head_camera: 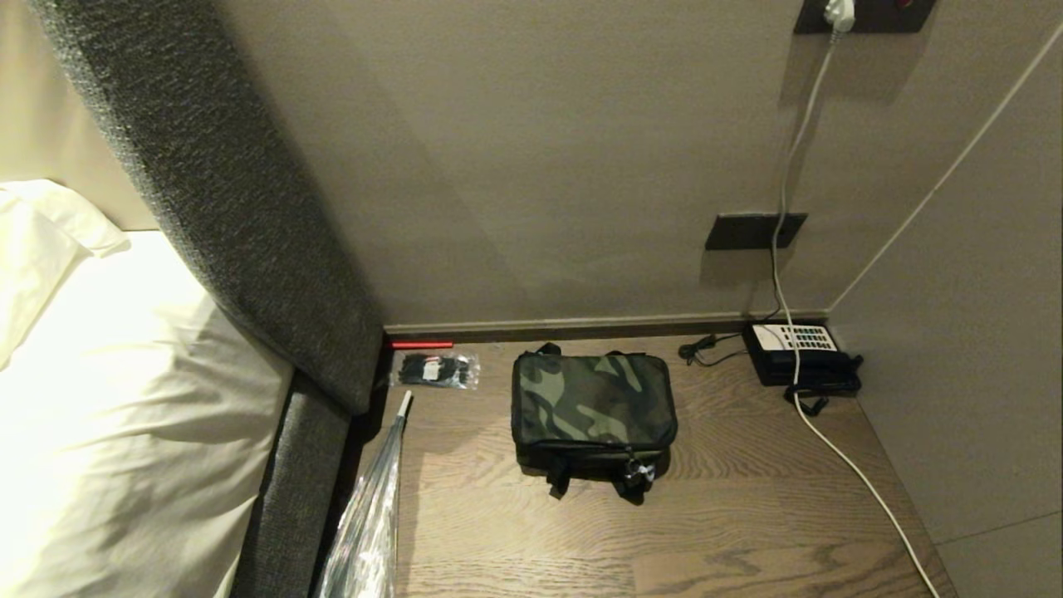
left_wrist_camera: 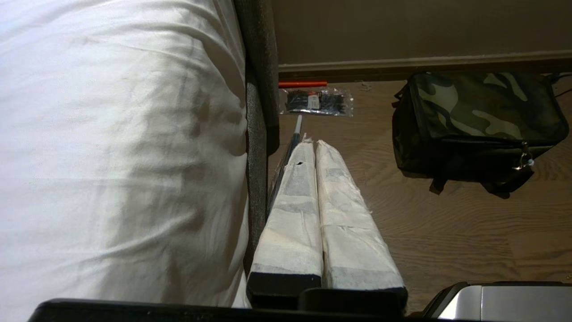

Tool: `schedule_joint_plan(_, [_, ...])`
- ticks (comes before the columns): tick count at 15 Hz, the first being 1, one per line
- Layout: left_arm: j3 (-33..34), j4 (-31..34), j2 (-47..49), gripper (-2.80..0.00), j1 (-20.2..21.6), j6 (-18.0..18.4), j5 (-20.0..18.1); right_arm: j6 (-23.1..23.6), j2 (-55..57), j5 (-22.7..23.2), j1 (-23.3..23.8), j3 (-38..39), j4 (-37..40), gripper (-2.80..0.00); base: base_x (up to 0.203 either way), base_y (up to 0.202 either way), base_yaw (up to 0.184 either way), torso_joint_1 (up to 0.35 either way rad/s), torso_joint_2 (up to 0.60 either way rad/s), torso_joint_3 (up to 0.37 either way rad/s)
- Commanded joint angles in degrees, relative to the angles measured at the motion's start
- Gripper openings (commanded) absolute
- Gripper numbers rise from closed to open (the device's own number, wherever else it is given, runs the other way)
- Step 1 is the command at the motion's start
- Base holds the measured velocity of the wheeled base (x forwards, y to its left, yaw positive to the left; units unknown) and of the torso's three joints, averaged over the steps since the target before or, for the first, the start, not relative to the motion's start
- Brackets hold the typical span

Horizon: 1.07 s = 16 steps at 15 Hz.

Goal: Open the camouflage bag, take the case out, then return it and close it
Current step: Open the top of the storage box

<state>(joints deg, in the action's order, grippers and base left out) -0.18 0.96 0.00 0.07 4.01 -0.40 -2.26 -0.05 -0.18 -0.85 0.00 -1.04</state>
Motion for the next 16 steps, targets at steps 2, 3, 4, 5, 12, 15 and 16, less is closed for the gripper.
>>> schedule_joint_plan(2, [0.0,-0.1,-0.1,-2.80,0.0,-0.1,0.1,0.0,-1.5,0.0,0.0,0.4,0.0,-2.80,0.000,0.000,0.000,0.003,0.00,-0.192])
schedule_joint_plan(3, [0.0,-0.1,0.0,-2.80,0.0,-0.1,0.1,0.0,-1.5,0.0,0.0,0.4,0.0,-2.80,0.000,0.000,0.000,0.002,0.00,-0.204])
schedule_joint_plan(4, [0.0,0.1,0.0,-2.80,0.0,-0.1,0.1,0.0,-1.5,0.0,0.0,0.4,0.0,-2.80,0.000,0.000,0.000,0.000,0.00,-0.195])
schedule_joint_plan(5, [0.0,0.1,-0.1,-2.80,0.0,-0.1,0.1,0.0,-1.6,0.0,0.0,0.4,0.0,-2.80,0.000,0.000,0.000,0.002,0.00,-0.203])
schedule_joint_plan(12, [0.0,0.1,0.0,-2.80,0.0,-0.1,0.1,0.0,-1.5,0.0,0.0,0.4,0.0,-2.80,0.000,0.000,0.000,0.003,0.00,-0.199])
schedule_joint_plan(15, [0.0,0.0,-0.1,-2.80,0.0,0.1,0.0,0.0,-1.5,0.0,0.0,0.4,0.0,-2.80,0.000,0.000,0.000,0.005,0.00,-0.201])
schedule_joint_plan(16, [0.0,0.0,-0.1,-2.80,0.0,0.1,0.0,0.0,-1.5,0.0,0.0,0.4,0.0,-2.80,0.000,0.000,0.000,-0.002,0.01,-0.193])
